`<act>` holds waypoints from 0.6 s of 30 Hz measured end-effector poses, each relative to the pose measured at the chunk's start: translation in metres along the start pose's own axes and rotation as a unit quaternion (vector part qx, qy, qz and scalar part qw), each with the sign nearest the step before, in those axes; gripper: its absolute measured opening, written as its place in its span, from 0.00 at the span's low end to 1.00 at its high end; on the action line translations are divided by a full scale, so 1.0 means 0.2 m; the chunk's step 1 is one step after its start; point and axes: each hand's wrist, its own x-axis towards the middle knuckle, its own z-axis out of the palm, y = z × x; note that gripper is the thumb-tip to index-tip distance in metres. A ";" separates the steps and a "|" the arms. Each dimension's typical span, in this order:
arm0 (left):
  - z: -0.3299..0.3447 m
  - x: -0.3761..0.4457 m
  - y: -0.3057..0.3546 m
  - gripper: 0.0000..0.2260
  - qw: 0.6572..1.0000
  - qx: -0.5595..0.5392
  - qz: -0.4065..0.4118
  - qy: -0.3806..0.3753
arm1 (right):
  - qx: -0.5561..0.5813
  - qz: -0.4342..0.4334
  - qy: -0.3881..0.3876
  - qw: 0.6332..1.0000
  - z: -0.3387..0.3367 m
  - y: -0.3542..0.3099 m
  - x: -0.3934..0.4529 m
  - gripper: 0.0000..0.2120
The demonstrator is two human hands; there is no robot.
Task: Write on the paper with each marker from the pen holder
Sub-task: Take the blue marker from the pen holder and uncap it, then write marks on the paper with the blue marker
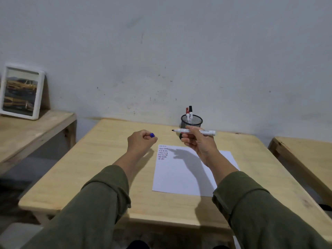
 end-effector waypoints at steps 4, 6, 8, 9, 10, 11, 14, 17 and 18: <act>0.02 -0.03 -0.11 0.03 1.000 0.017 -0.016 0.001 | -0.003 0.017 0.005 1.000 0.03 0.12 0.00 0.03; 0.04 -0.04 -0.17 0.03 0.999 0.049 -0.019 0.004 | -0.015 0.011 -0.005 1.000 0.04 0.17 -0.01 0.01; 0.05 -0.02 -0.24 0.06 0.994 0.111 -0.007 0.002 | -0.030 0.005 -0.008 0.999 0.06 0.21 -0.01 0.04; 0.06 -0.02 -0.26 0.07 0.991 0.135 -0.007 -0.002 | -0.040 0.005 -0.005 0.999 0.07 0.23 -0.01 0.05; 0.06 -0.01 -0.28 0.08 0.988 0.151 -0.007 -0.006 | -0.045 0.006 0.000 0.999 0.07 0.24 -0.01 0.05; 0.06 -0.01 -0.30 0.08 0.987 0.160 -0.004 -0.008 | -0.050 0.010 0.006 0.999 0.08 0.26 0.00 0.05; 0.08 -0.02 -0.32 0.14 0.980 0.199 0.021 0.005 | -0.057 0.029 0.024 0.998 0.10 0.29 0.01 0.03; 0.08 -0.03 -0.35 0.22 0.963 0.267 0.020 0.026 | -0.077 0.042 0.022 0.996 0.10 0.31 0.01 0.02; 0.09 -0.03 -0.36 0.25 0.958 0.284 0.021 0.027 | -0.081 0.042 0.019 0.996 0.11 0.32 0.00 0.02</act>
